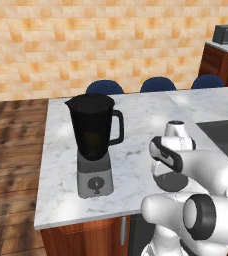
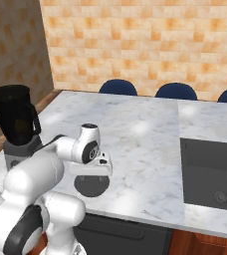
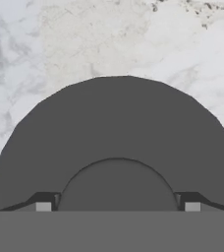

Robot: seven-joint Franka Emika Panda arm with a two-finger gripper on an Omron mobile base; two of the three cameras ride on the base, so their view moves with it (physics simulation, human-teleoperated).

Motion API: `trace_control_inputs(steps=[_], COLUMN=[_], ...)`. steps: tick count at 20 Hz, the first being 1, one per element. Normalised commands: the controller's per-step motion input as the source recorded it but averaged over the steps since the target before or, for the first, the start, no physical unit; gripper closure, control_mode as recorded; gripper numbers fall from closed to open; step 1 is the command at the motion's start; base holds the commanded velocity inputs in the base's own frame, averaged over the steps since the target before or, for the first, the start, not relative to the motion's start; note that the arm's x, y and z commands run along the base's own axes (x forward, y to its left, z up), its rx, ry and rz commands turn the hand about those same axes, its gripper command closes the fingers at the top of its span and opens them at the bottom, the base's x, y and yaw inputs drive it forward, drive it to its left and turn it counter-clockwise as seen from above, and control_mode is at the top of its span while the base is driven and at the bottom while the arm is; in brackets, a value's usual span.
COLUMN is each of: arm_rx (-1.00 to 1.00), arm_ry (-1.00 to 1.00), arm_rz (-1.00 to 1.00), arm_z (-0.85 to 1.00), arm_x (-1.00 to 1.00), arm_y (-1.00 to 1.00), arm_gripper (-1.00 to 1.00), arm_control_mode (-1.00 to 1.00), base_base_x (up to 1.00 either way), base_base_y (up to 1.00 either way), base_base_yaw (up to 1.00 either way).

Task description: Open the blender lid, put the pear in the blender, close the lid, and start the blender.

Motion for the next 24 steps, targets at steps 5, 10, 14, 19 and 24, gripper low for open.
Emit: trace_control_inputs(steps=[5,10,14,19,24], arm_rx=[0.00,-0.01,-0.06,-0.08,-0.05], arm_ry=[-0.14,-0.16,-0.16,-0.18,-0.21], arm_rz=[0.00,0.00,0.00,0.00,0.07], arm_z=[0.99,1.00,1.00,0.99,0.90], arm_x=[-0.14,-0.14,-0.16,-0.10,-0.14], arm_y=[0.00,0.00,0.03,0.20,0.27], arm_gripper=[1.00,1.00,1.00,1.00,1.00], arm_control_mode=[-1.00,-1.00,-1.00,-1.00,-1.00], base_base_x=[0.00,0.00,0.00,0.00,0.00], base_base_y=[0.00,0.00,0.00,0.00,0.00], base_base_yaw=[0.00,0.00,0.00,0.00,0.00])
